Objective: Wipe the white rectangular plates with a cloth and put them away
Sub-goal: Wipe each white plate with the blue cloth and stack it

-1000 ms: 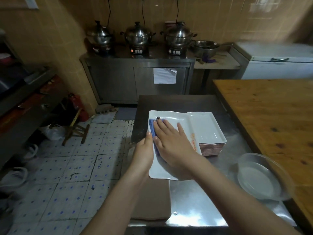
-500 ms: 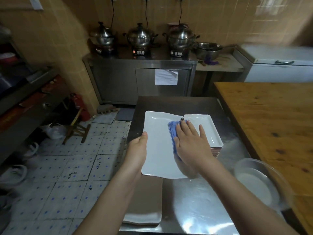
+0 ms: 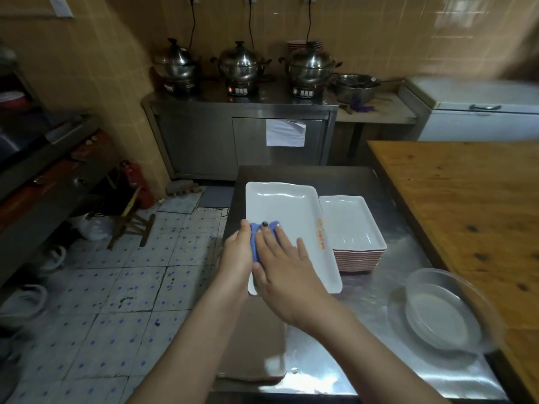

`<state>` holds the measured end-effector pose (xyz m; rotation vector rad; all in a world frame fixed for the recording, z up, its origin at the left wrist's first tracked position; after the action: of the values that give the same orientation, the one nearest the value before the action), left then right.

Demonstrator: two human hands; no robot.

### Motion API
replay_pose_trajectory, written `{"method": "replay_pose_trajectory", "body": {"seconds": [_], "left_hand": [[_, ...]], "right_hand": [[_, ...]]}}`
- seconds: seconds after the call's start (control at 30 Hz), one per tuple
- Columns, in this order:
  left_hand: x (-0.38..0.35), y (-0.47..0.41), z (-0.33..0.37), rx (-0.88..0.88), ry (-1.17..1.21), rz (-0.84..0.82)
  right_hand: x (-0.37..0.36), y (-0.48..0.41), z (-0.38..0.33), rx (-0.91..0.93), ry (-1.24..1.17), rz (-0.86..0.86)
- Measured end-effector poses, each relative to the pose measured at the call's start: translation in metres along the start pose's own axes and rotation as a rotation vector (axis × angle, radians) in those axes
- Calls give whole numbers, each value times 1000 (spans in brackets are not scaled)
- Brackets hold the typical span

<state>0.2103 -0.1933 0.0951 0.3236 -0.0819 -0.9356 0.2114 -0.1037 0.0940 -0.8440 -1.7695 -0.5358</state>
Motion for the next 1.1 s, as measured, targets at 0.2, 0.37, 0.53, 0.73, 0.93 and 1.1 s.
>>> {"method": "replay_pose_trajectory", "body": {"seconds": [0.2,0.37,0.53,0.73,0.93,1.1], "left_hand": [[20,6,3,-42,-6,31],[20,12,-2,-71,-44,-6],[16,15,-3,-91,-56,-3],[18,5,-11,-57,-89,71],[-7,12,-22,-4,-124,-3],[1,8,-15,-17,-110,12]], "right_hand": [[-6,11,14,-16,62,-16],[9,-5,50,-203,264,124],[14,-11,54,-239,246,144],[-12,27,29,-20,141,-25],[7,-14,39,-43,163,12],[18,-16,65,-194,209,20]]}}
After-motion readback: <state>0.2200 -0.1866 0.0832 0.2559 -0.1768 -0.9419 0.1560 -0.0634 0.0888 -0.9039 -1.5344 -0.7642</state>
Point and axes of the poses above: each hand's wrist, its own y-axis away from the middle knuckle, its own x-axis out of the back of the hand, z = x × y, the point moved 4 cm from there along -y, towards the middle knuckle, and after that the axes turned 1 degree about z, right-handed, at the moved point
